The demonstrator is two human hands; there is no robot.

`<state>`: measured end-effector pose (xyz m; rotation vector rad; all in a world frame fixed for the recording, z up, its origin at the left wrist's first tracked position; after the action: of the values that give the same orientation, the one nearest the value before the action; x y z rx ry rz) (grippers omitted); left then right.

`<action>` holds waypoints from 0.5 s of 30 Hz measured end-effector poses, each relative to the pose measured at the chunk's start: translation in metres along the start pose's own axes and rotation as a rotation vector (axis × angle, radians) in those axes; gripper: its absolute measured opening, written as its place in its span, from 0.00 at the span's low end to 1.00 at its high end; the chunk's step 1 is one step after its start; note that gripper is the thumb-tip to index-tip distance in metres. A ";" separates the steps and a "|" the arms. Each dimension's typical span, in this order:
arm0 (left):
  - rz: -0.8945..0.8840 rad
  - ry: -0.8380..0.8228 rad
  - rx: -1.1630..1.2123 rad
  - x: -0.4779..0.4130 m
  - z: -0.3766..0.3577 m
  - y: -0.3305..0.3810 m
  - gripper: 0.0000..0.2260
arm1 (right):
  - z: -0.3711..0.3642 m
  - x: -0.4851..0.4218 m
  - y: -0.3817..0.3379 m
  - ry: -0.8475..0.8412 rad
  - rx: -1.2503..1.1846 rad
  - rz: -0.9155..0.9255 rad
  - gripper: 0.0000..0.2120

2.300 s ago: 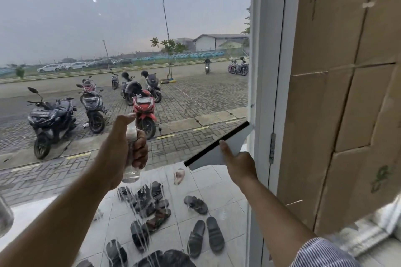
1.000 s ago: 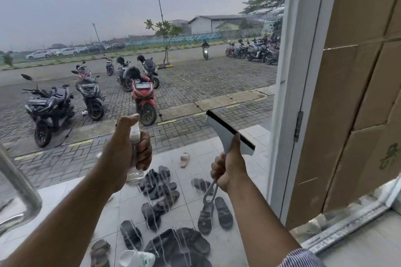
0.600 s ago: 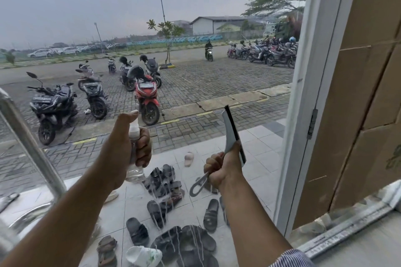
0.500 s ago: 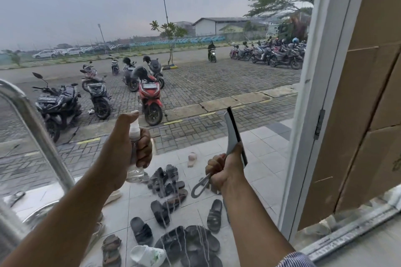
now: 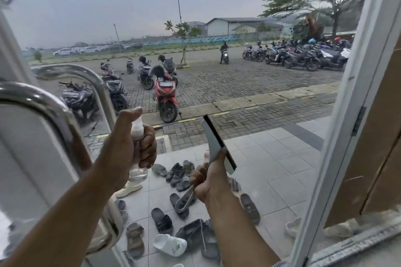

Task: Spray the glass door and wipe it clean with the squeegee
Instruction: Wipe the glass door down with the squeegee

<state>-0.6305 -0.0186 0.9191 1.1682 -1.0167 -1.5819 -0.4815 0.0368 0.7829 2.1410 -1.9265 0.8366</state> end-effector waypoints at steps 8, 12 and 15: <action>0.001 -0.101 -0.002 0.037 0.043 -0.013 0.26 | -0.015 0.016 0.087 0.012 0.076 -0.048 0.33; -0.001 -0.140 0.024 0.051 0.049 -0.016 0.26 | -0.003 0.010 0.104 0.006 0.181 -0.020 0.33; 0.033 -0.101 0.026 0.063 0.056 -0.020 0.26 | 0.013 0.001 0.125 0.032 0.340 0.080 0.36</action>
<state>-0.6979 -0.0682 0.8970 1.0929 -1.1199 -1.6199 -0.5965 0.0089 0.7402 2.2193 -1.9846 1.2878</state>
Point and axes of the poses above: each hand's wrist, its own x-axis away from the middle knuckle, its own z-axis out of the back of the hand, y = z × x, the point moved 2 cm from there along -x, towards the middle knuckle, and after that the axes turned 13 degrees about -x, right-handed, at the moved point
